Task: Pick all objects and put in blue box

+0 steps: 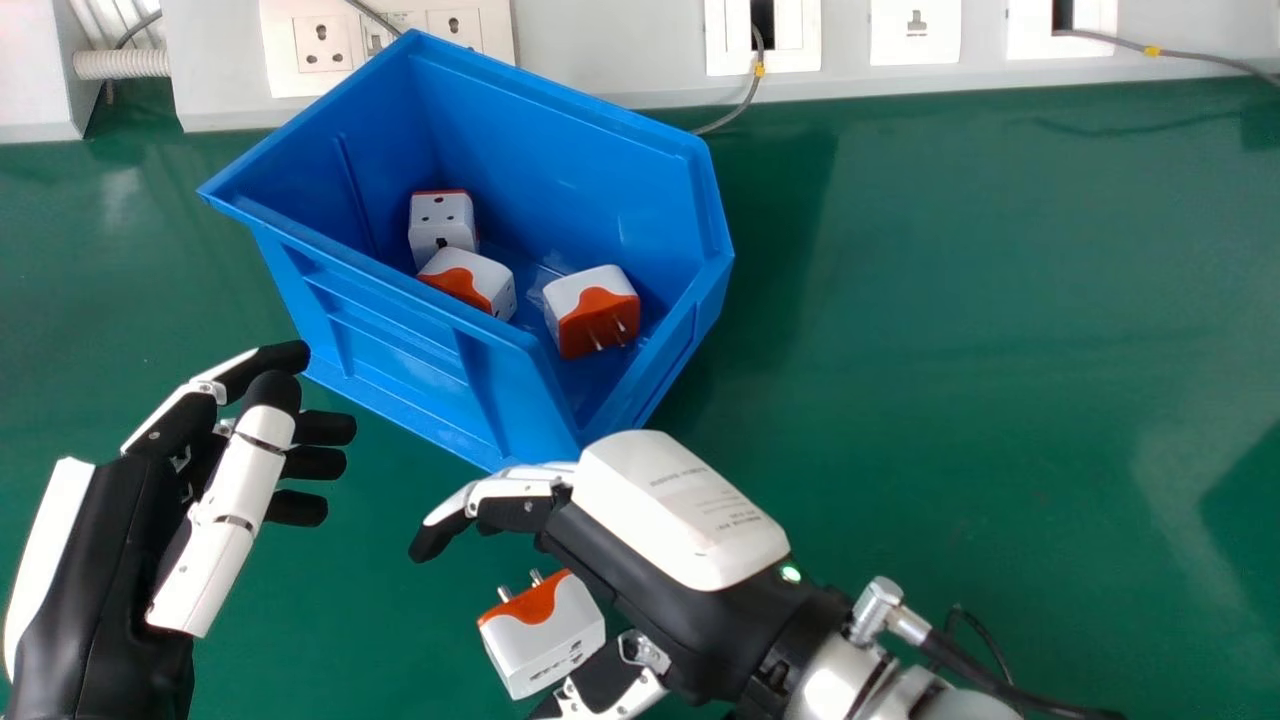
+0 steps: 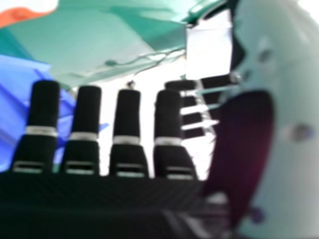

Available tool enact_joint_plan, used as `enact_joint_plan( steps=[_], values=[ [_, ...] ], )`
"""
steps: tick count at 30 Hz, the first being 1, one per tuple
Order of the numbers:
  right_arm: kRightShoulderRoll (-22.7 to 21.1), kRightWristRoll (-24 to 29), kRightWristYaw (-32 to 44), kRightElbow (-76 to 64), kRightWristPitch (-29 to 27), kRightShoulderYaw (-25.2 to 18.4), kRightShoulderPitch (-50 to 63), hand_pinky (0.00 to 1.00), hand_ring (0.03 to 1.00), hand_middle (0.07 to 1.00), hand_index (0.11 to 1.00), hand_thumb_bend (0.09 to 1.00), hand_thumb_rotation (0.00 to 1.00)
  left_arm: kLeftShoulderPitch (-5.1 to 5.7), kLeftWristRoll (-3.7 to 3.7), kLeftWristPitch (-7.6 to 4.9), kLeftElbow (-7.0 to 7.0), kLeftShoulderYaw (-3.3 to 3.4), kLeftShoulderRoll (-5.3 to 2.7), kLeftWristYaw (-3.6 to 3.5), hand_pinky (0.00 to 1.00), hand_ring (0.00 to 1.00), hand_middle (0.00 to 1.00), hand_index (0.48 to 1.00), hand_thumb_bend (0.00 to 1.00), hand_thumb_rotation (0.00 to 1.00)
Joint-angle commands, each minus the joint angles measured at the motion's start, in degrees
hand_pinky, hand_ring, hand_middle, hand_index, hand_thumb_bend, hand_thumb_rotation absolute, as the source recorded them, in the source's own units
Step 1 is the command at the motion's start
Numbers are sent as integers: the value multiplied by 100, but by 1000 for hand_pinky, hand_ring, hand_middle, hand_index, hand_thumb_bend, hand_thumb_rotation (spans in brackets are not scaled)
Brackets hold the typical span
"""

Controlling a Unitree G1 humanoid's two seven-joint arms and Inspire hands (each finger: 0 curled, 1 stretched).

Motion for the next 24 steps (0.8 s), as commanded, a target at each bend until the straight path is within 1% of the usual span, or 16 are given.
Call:
enact_joint_plan(
  steps=[1, 7, 13, 16, 20, 24],
  values=[
    [101, -6, -105, 15, -108, 38, -152, 607, 730, 753, 693, 626, 107, -26, 25, -30, -168, 41, 51, 24, 569, 642, 653, 792, 449, 801],
    [65, -106, -249, 409, -302, 152, -355, 618, 735, 757, 698, 637, 104, -45, 45, -14, -189, 40, 54, 17, 566, 641, 653, 791, 450, 802],
    [38, -234, -269, 810, -389, 250, -588, 620, 736, 758, 699, 639, 103, -88, 55, -23, -149, 55, 75, 9, 566, 641, 653, 791, 454, 802],
    [66, -294, -249, 1026, -368, 303, -684, 623, 737, 759, 700, 641, 100, -107, 64, -27, -134, 52, 80, 11, 565, 641, 653, 791, 462, 802],
    [62, -423, -296, 1296, -347, 406, -797, 624, 738, 760, 701, 642, 91, -114, 65, -41, -117, 54, 81, 6, 564, 641, 653, 790, 465, 803],
    [77, -583, -351, 1580, -328, 468, -946, 626, 739, 764, 702, 642, 74, -169, 65, -33, -75, 60, 92, 5, 564, 641, 653, 790, 468, 803]
  ],
)
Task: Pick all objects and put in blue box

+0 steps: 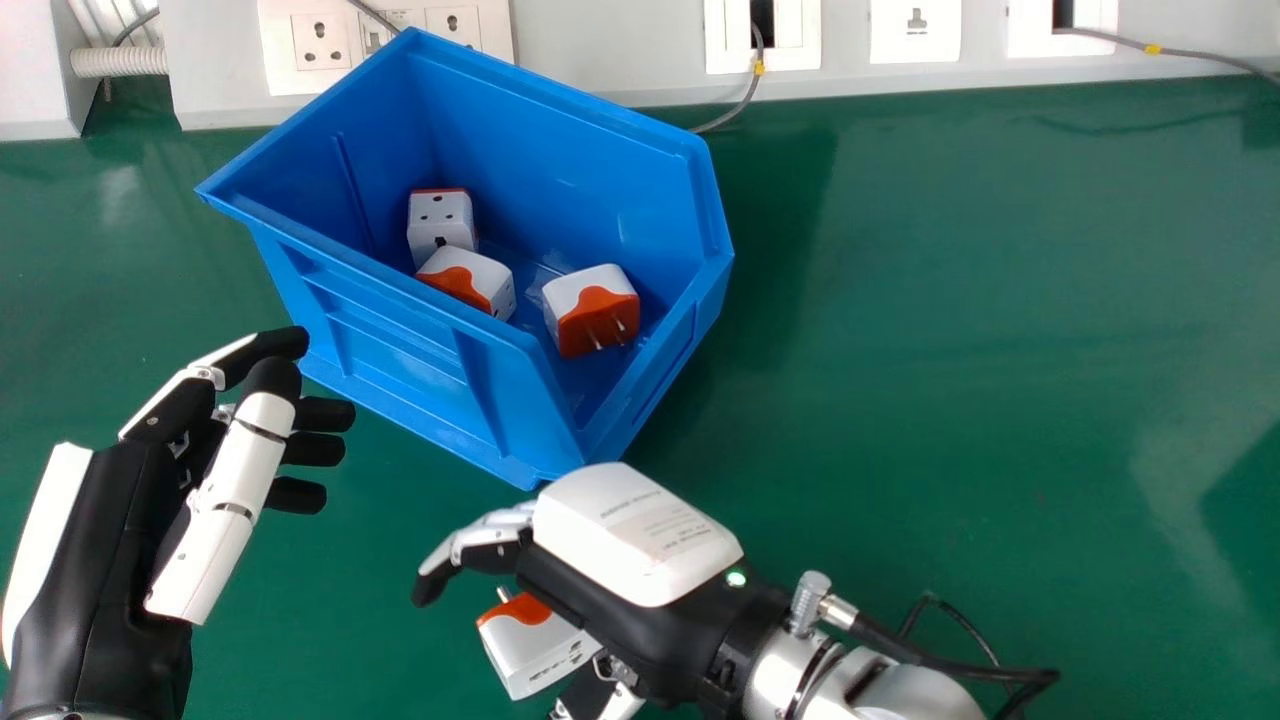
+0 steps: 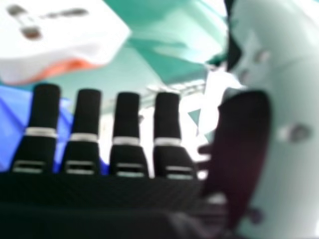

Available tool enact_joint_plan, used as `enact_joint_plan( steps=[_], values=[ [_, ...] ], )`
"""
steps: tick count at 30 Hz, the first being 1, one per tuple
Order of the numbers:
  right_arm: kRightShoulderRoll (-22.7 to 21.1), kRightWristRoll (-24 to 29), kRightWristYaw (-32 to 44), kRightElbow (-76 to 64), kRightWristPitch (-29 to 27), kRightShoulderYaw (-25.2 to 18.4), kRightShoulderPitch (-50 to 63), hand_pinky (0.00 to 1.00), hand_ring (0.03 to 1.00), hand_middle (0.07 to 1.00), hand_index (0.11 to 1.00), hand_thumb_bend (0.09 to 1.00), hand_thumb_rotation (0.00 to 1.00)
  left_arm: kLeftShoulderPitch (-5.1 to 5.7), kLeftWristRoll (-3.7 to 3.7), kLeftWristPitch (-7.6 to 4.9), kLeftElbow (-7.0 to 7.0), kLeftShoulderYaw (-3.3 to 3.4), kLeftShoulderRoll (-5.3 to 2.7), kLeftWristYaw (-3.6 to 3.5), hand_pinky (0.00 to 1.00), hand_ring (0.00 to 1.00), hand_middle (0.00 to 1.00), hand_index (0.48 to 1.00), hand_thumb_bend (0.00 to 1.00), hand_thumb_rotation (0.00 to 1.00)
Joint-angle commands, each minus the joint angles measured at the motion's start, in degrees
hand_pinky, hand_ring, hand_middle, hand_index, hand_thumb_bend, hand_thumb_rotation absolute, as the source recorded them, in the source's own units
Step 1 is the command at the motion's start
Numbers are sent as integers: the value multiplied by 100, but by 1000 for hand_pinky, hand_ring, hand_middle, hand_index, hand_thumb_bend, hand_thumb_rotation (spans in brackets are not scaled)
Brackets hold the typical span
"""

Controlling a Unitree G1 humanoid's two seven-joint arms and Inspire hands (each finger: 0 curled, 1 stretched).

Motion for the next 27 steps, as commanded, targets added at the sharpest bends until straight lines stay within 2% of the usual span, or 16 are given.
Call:
enact_joint_plan(
  steps=[1, 9, 20, 27],
  values=[
    [72, -90, -97, 63, -27, 37, -186, 627, 739, 765, 702, 642, 68, -56, 36, -45, -64, 33, 67, 16, 564, 641, 653, 790, 469, 803],
    [132, -285, -172, 407, 132, 57, -430, 636, 747, 775, 709, 636, 42, -136, 49, -35, -10, 36, 77, 18, 563, 641, 653, 790, 474, 803],
    [227, -355, -203, 584, 438, 29, -653, 667, 767, 786, 720, 630, 18, -187, 68, -43, 57, 33, 85, 12, 564, 639, 651, 790, 475, 803],
    [245, -389, -307, 739, 424, 81, -753, 682, 775, 794, 730, 618, 13, -187, 100, 2, 17, 7, 67, 18, 566, 640, 651, 792, 473, 804]
  ],
)
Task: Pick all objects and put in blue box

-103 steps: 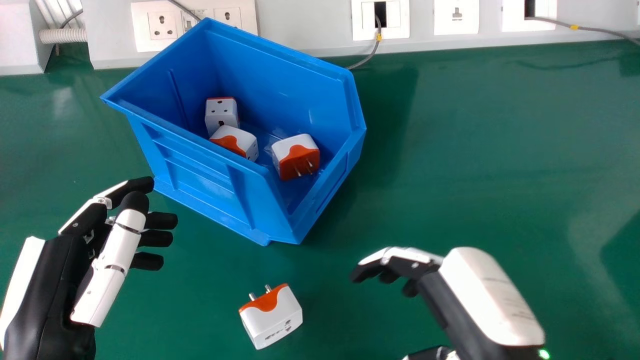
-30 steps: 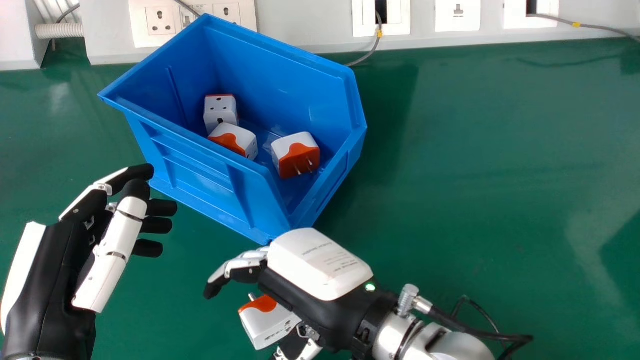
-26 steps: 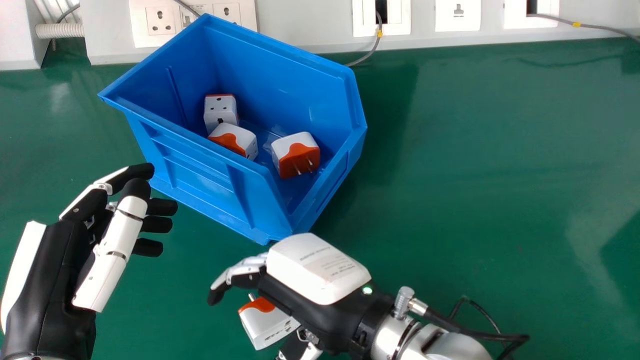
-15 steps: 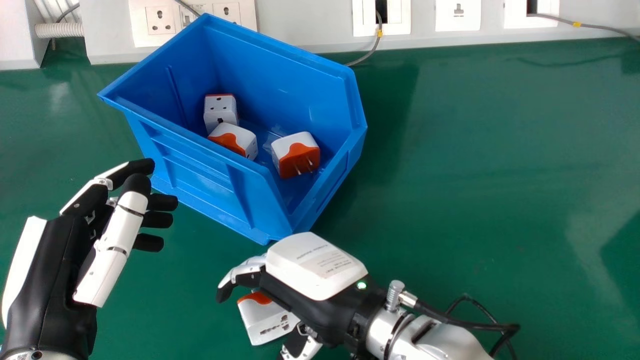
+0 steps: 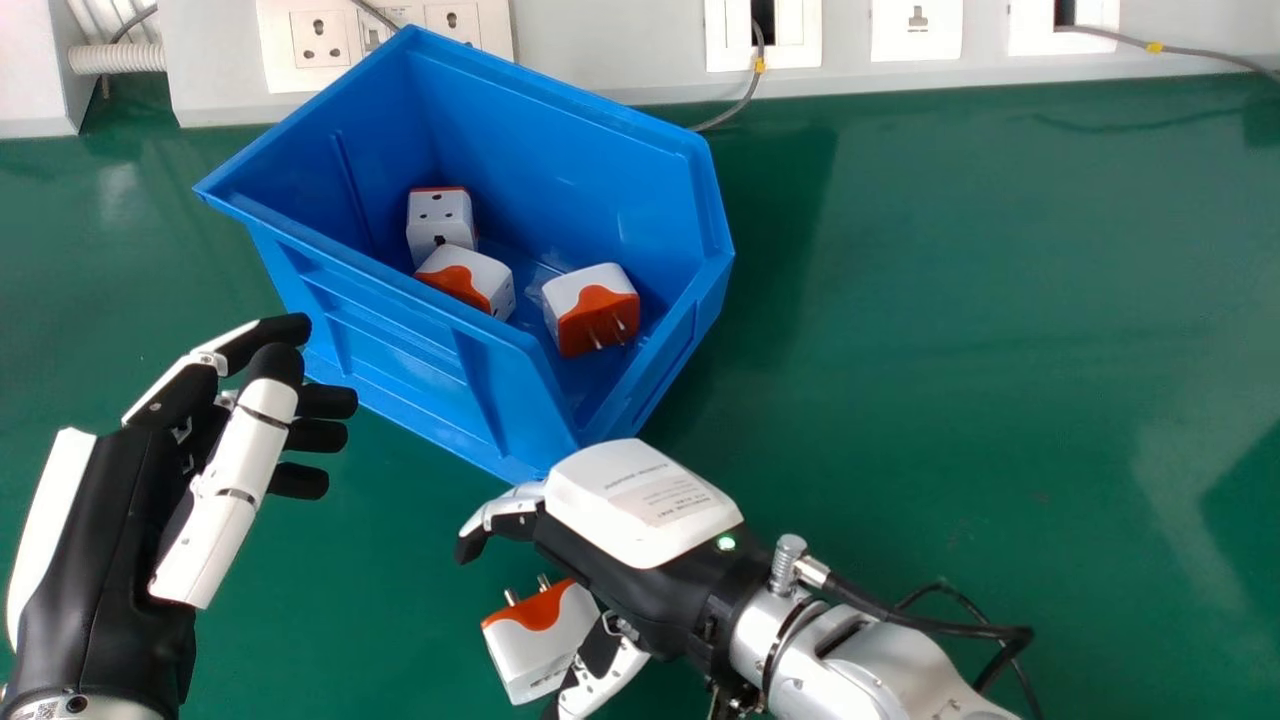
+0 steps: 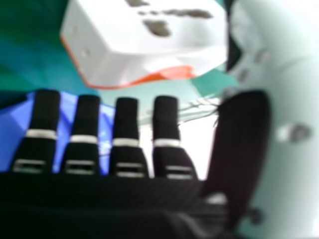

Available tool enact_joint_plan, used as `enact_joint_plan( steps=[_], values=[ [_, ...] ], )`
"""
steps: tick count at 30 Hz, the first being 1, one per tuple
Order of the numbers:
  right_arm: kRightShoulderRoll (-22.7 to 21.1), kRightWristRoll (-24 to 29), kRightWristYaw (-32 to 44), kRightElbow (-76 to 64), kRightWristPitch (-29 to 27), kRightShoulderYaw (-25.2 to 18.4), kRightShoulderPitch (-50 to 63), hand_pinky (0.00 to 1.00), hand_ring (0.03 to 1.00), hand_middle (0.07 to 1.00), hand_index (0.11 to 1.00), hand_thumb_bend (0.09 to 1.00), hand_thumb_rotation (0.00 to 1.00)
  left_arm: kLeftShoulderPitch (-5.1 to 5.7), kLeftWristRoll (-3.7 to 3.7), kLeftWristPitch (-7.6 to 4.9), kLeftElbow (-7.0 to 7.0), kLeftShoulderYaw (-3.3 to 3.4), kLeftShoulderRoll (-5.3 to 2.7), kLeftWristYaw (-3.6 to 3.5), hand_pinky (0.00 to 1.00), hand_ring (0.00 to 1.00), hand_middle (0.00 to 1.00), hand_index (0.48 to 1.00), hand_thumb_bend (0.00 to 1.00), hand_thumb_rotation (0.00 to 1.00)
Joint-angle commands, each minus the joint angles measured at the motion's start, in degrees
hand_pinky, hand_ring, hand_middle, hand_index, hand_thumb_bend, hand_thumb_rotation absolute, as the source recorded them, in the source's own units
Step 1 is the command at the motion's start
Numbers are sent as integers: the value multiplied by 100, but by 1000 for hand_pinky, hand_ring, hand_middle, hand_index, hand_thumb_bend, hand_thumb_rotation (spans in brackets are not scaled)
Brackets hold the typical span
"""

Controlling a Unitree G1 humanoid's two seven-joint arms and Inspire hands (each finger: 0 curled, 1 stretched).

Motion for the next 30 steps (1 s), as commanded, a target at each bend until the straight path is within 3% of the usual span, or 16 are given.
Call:
enact_joint_plan(
  steps=[1, 18, 30],
  values=[
    [75, -27, -129, 8, -32, 26, -154, 682, 775, 794, 730, 617, 13, -13, 35, -9, -72, 11, 57, 17, 566, 640, 651, 792, 472, 804],
    [65, -133, -193, 258, -50, 202, -214, 678, 781, 797, 733, 602, 8, -59, 37, 101, -138, -6, 52, 26, 568, 641, 652, 793, 464, 804],
    [96, -228, -259, 697, -121, 389, -389, 660, 773, 788, 720, 539, 1, -49, 100, 78, -155, -70, 15, 58, 568, 641, 652, 794, 467, 805]
  ],
)
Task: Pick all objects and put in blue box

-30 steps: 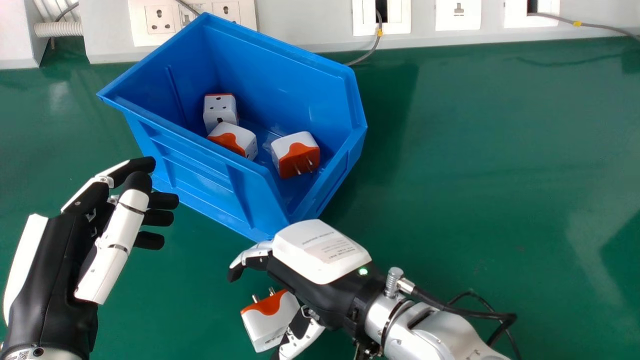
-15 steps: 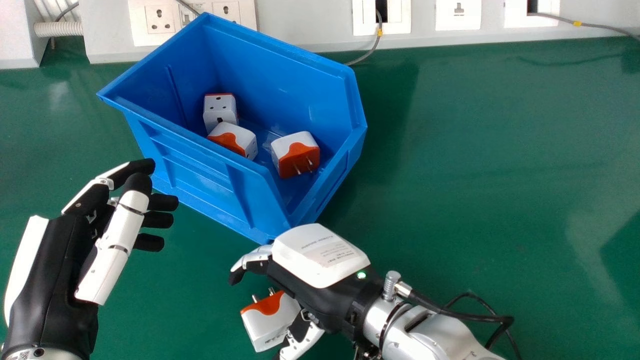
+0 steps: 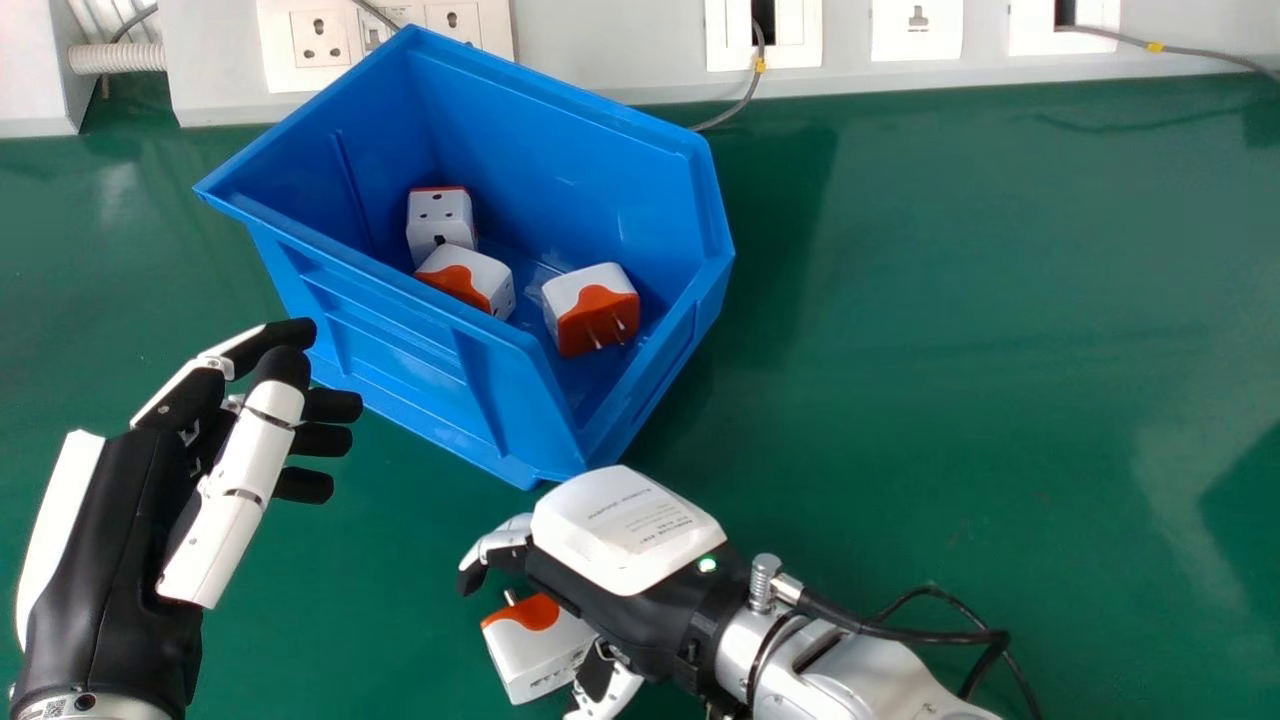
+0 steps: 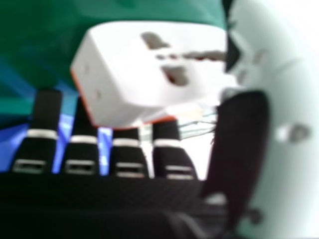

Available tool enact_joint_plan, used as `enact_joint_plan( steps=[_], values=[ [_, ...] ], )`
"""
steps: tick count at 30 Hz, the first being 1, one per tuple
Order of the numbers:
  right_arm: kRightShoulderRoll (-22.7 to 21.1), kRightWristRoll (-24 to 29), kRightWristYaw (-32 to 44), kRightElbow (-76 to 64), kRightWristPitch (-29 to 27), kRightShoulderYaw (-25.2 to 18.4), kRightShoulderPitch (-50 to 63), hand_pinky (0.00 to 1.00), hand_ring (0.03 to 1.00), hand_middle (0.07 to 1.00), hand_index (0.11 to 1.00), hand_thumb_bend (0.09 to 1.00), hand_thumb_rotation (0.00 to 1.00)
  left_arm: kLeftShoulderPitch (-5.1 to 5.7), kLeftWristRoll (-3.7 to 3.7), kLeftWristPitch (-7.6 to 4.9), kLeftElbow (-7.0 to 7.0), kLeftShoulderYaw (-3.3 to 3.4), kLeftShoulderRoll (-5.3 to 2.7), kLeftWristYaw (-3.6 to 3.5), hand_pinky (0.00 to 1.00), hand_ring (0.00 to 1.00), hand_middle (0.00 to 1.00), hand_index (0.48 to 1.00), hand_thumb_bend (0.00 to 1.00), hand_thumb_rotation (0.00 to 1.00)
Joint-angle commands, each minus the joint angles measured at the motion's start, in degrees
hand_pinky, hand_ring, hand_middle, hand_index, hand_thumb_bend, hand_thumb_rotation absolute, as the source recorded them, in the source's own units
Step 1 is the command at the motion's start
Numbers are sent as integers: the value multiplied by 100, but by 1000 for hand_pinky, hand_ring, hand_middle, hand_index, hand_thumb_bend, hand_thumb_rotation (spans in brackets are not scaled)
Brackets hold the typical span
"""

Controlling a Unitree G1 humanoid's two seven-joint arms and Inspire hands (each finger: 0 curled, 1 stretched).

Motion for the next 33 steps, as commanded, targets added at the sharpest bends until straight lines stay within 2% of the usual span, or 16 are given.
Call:
enact_joint_plan(
  steps=[1, 11, 22, 33],
  values=[
    [59, 4, -50, 74, -55, 51, -132, 657, 772, 787, 719, 527, 1, -6, 44, -43, -150, -16, 18, 54, 568, 641, 651, 794, 467, 805],
    [149, 51, 37, 198, -4, 96, -238, 647, 767, 785, 718, 468, 0, 8, 44, -80, -121, -19, -13, 46, 568, 640, 649, 794, 466, 806],
    [80, -9, -88, 280, -175, 190, -362, 628, 747, 769, 698, 411, 0, 32, 72, -56, -196, -68, -39, 62, 568, 639, 649, 793, 471, 805],
    [119, 92, 134, 326, -120, 173, -427, 628, 748, 775, 695, 369, 0, -1, 27, -36, -176, -11, -9, 38, 567, 639, 649, 793, 474, 806]
  ],
)
